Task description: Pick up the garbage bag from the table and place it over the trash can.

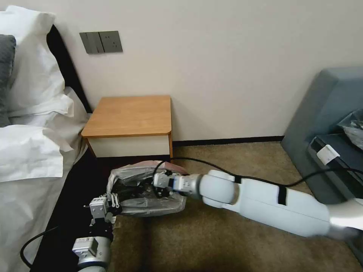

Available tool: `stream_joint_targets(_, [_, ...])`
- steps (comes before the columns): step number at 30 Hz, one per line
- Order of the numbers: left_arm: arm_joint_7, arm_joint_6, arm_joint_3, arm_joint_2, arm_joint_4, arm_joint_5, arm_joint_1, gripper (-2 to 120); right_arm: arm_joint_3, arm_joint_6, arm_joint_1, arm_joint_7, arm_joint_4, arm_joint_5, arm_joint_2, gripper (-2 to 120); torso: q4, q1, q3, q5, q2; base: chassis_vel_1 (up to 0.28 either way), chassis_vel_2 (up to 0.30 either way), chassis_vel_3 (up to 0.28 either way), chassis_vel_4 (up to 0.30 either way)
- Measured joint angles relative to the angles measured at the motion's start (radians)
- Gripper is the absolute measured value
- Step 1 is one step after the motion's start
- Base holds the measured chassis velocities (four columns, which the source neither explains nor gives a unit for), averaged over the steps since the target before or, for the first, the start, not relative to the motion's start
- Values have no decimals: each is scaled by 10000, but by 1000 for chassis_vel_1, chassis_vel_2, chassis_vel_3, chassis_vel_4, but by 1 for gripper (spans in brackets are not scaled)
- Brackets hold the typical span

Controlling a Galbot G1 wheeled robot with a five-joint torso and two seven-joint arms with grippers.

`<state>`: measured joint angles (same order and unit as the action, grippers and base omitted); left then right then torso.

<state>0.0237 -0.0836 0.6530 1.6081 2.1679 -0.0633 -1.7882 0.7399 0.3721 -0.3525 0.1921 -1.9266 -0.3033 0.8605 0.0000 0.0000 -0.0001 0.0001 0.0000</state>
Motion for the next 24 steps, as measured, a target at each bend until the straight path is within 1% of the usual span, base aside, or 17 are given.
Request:
stream_joint_targets(2, [-15,-3,-4,0,-71,25,-14,7,-425,-118,-508,85,-249,36,-501,0,-3,0,0,1,0,0,0,0,0])
stream_joint_targets(3, [-15,-3,-4,0,-71,25,-14,7,-425,-118,-508,85,-249,36,-501,0,-3,0,0,1,0,0,0,0,0])
stream_joint_targets(5, [-18,-3,-27,0,-221,41,29,7,-952,-288,-1000,196,-336,94,-820,0,-2,1,0,0,0,0,0,0,0])
stream_joint_targets(6, [-18,-3,-27,0,-221,41,29,7,-952,-288,-1000,196,-336,94,-820,0,-2,1,0,0,0,0,0,0,0])
stream_joint_targets(8, [-20,-2,-61,0,-392,74,46,7,-1740,-494,-1673,325,-435,110,-1121,0,-2,0,0,1,0,0,0,0,0])
stream_joint_targets(9, [-21,-3,-72,0,-442,88,54,7,-2024,-562,-1860,343,-459,108,-1202,0,-1,0,0,0,0,0,0,0,0])
stream_joint_targets(10, [-21,-3,-72,0,-442,88,54,7,-2024,-562,-1860,343,-459,108,-1202,0,-1,0,0,0,0,0,0,0,0])
stream_joint_targets(13, [-19,-1,-84,0,-525,97,72,7,-2802,-807,-2374,387,-481,66,-1321,0,-1,0,0,0,0,0,0,0,0])
stream_joint_targets(14, [-19,-1,-84,0,-525,97,72,7,-2802,-807,-2374,387,-481,66,-1321,0,-1,0,0,0,0,0,0,0,0])
stream_joint_targets(16, [-1,39,-109,0,-523,-25,62,7,-3238,-913,-2717,387,-475,62,-1322,0,0,0,0,0,0,0,0,0,0])
stream_joint_targets(18, [65,272,-167,0,-446,-457,31,7,-3714,-1051,-3195,381,-441,87,-1295,0,2,0,1,-2,0,0,0,0,0])
stream_joint_targets(19, [65,272,-167,0,-446,-457,31,7,-3714,-1051,-3195,381,-441,87,-1295,0,2,0,1,-2,0,0,0,0,0])
stream_joint_targets(21, [97,779,-245,0,-197,-1349,-10,7,-4248,-1309,-3933,281,-372,135,-1236,0,-1,0,1,-1,0,0,0,0,0])
stream_joint_targets(22, [128,1168,-286,-12,-12,-2020,-46,7,-4587,-1467,-4376,148,-349,142,-1147,0,0,-1,1,1,0,0,0,0,0])
stream_joint_targets(23, [128,1168,-286,-12,-12,-2020,-46,7,-4587,-1467,-4376,148,-349,142,-1147,0,0,-1,1,1,0,0,0,0,0])
stream_joint_targets(24, [148,1554,-309,-43,164,-2612,-71,7,-5060,-1599,-4869,9,-345,142,-982,0,-1,0,1,-2,0,0,0,0,0])
